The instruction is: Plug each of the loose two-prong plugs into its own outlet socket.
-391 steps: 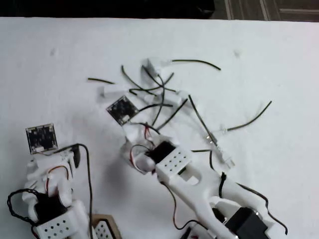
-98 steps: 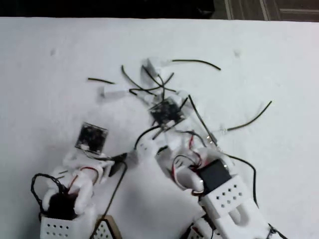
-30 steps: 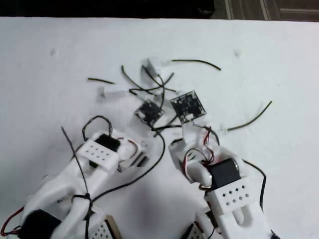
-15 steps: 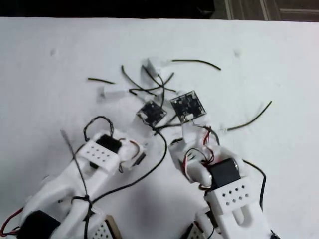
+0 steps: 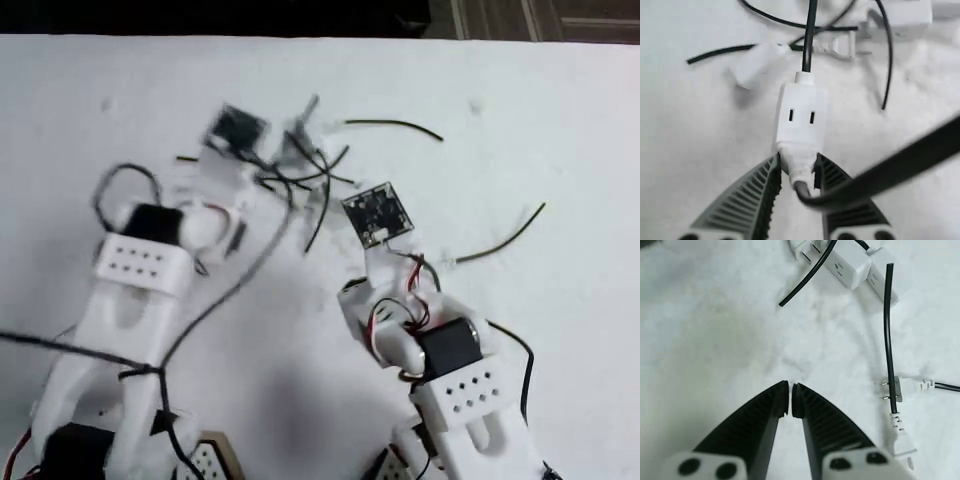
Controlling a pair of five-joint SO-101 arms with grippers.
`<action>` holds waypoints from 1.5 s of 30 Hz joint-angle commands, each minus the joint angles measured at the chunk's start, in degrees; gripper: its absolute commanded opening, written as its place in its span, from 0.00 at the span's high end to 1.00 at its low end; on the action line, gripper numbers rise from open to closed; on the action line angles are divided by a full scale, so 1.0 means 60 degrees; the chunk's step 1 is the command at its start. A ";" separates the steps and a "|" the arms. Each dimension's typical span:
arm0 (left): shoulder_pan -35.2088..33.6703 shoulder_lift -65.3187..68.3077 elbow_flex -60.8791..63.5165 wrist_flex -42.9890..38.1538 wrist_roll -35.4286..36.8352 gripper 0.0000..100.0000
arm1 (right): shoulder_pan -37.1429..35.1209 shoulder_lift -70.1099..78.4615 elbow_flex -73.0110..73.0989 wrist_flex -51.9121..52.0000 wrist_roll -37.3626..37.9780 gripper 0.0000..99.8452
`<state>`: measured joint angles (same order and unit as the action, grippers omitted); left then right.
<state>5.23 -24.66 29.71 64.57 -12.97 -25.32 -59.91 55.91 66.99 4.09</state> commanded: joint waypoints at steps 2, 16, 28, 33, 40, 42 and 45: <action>-0.0535 -0.0022 -0.1333 -0.0293 -0.0322 0.98 | 0.0095 -0.0212 -0.0264 -0.0007 0.0000 0.98; -0.0579 0.4916 -0.3546 -0.4821 -0.0278 0.98 | 0.0110 -0.0139 -0.0220 -0.0007 0.0000 0.98; -0.0432 0.8667 -0.7853 -0.3619 0.1231 0.69 | 0.0110 -0.0125 -0.0190 0.0007 0.0000 0.98; -0.0374 0.9018 -0.9714 -0.1421 0.1084 0.66 | 0.0110 -0.0125 -0.0103 0.0007 0.0000 0.98; -0.0623 0.8974 -1.2278 0.2476 0.1055 0.66 | 0.0359 -0.0125 -0.0044 -0.0022 0.0015 0.98; -0.0681 0.8974 -1.2908 0.3766 0.1070 0.66 | 0.0725 -0.0125 -0.0088 -0.0051 0.0015 0.98; -0.0637 0.8974 -1.3802 0.5392 0.1084 0.66 | 0.1194 -0.0125 -0.0103 -0.0212 0.0425 0.98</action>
<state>1.63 30.37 -46.51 87.52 -6.46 -20.66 -59.91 55.91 66.99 4.44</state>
